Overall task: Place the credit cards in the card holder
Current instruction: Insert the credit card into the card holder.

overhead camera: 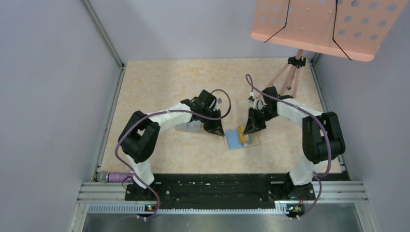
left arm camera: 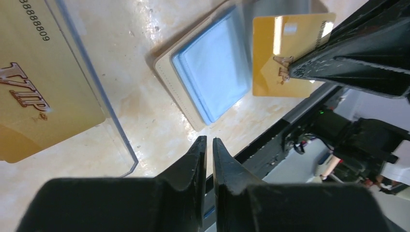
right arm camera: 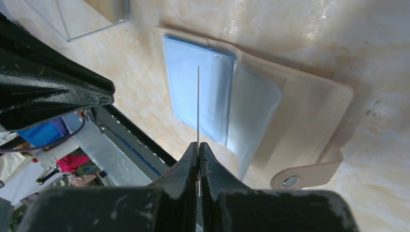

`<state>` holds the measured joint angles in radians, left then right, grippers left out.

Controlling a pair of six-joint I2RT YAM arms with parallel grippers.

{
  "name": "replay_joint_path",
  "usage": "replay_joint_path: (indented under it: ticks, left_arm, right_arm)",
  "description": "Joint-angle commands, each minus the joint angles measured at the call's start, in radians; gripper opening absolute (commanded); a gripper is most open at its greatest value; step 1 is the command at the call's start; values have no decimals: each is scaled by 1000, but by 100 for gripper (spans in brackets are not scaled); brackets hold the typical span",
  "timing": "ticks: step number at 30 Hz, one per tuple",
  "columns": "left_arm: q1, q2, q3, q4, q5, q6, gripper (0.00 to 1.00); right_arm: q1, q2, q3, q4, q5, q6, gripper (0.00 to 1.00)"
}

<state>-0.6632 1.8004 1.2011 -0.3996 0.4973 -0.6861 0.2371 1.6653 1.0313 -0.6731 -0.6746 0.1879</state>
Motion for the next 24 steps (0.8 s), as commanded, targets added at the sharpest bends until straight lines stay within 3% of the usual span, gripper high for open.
replay_joint_path:
  ticks: [1,12,24]
  left_arm:
    - [-37,53,76,-153,-77,93,14]
    - [-73,218,256,-313,-132,166,7]
    - [-73,350,404,-419,-175,231,4]
  right_arm:
    - [-6,22,16,-29,60,-47,0]
    - [-7,91,104,-114,177,-65,0]
    - [-6,104,87,-74,49,-41,0]
